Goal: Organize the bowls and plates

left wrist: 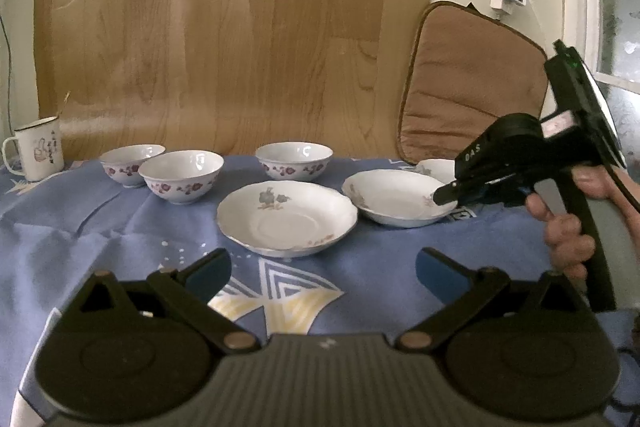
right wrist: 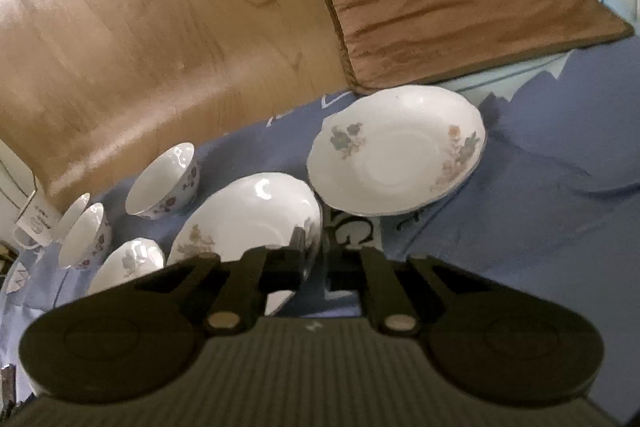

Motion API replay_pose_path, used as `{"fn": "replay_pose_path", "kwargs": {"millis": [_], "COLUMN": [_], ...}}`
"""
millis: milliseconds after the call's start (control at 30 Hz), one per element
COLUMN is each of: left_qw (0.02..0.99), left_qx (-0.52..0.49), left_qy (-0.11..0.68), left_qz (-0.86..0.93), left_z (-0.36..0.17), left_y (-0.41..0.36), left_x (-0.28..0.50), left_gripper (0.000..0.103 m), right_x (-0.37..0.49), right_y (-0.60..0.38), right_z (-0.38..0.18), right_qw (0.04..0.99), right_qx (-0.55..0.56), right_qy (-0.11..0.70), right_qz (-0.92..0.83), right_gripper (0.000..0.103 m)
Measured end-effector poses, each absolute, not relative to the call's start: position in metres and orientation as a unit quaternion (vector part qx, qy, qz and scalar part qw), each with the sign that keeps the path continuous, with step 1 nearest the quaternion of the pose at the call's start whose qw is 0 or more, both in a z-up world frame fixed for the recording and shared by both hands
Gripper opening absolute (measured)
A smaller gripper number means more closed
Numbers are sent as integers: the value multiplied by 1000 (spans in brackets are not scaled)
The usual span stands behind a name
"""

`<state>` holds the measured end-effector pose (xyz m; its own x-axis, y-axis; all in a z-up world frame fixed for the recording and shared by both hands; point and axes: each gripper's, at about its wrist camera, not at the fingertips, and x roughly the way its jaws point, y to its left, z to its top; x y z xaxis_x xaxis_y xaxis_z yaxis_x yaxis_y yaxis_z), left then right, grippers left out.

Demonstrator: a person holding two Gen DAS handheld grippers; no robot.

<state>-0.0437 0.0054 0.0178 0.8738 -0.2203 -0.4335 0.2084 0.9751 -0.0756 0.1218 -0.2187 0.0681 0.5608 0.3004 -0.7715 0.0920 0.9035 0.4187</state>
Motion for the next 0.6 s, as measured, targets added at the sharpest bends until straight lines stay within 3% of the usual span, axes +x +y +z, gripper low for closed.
{"fn": "replay_pose_path", "kwargs": {"millis": [100,167,300,467,600], "left_qw": [962,952,926,900,877], "left_qx": [-38,-64,-106,-105,-99], "left_qy": [233,256,305,345,392], "left_qz": [-136,-157,-196,-244,-258], "left_z": [19,19,21,23,9], "left_y": [13,17,16,-12,-38], "left_x": [-41,-34,-18,-7,4], "left_gripper": [100,94,71,61,27], "right_x": [105,89,47,-3,-19], "right_y": [-226,-235,-249,-264,-267], "right_z": [77,86,97,108,108], "right_qw": [849,844,835,827,832], "right_qx": [232,245,254,258,255], "right_qy": [470,470,477,481,472], "right_qz": [72,79,100,135,142], "right_gripper": [11,11,11,12,12]}}
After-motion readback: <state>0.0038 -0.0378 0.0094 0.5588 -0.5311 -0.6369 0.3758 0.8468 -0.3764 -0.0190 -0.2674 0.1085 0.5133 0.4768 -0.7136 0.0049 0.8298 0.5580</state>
